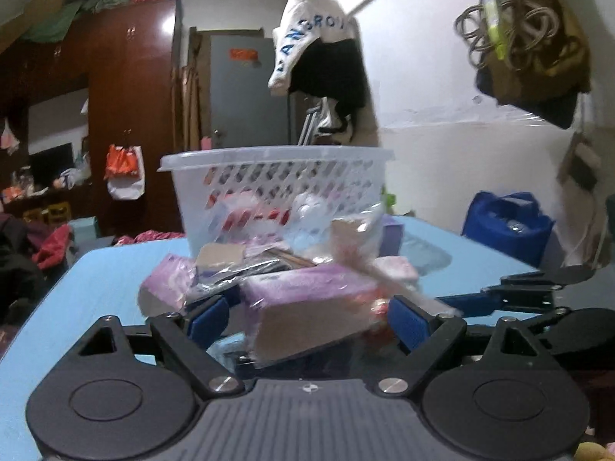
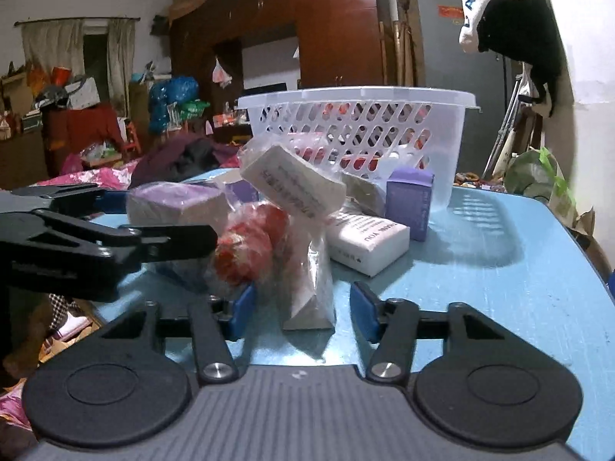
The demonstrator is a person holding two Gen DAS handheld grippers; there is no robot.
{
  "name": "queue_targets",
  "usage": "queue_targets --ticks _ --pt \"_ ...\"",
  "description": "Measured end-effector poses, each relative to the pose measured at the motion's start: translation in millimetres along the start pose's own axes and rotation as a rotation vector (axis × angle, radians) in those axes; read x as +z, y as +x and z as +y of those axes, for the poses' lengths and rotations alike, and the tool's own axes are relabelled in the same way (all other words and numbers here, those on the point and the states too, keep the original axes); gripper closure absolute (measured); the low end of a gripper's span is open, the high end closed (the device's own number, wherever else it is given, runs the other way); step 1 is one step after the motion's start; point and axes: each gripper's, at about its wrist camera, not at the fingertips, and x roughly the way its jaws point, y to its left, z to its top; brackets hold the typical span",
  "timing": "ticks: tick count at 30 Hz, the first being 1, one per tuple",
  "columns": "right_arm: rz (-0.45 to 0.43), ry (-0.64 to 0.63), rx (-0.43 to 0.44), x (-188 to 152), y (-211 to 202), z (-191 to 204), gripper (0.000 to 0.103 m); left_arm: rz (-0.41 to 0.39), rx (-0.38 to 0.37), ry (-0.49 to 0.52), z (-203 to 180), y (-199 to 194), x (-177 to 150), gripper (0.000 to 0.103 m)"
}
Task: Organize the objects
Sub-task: 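Grasp the purple-wrapped block with the left tool while the right grasps a clear plastic packet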
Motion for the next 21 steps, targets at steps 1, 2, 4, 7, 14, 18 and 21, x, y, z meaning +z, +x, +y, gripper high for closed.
queue_targets --ticks 1,2,4,7,14,18,21 --pt "-0.007 -0.007 -0.005 -1 -1 0 0.061 0.002 0.007 -0.006 3 1 -1 0.013" --pt "-0.008 -0.008 -0.012 -2 -1 0 0.065 0.003 0.004 -0.017 6 1 -1 0.019" --pt "-0.009 0.002 -0.004 -3 -5 -4 0.067 -0.006 -0.012 -0.04 12 0 -2 0.029" --pt "-0.019 0.011 -0.015 -4 -13 -7 0.068 -0.027 -0.012 -0.048 15 -2 -3 0.029" --pt "-0.069 0.036 -0.046 0 -28 -18 0.068 -0.085 -0.009 -0.052 20 -11 0 0.029" --pt "-0.083 0.059 -0.069 1 -33 -26 0.068 -0.1 -0.01 -0.071 25 -14 2 0.029" --pt "-0.083 0.077 -0.095 1 -35 -33 0.068 -0.106 0.0 -0.078 27 -15 3 0.029"
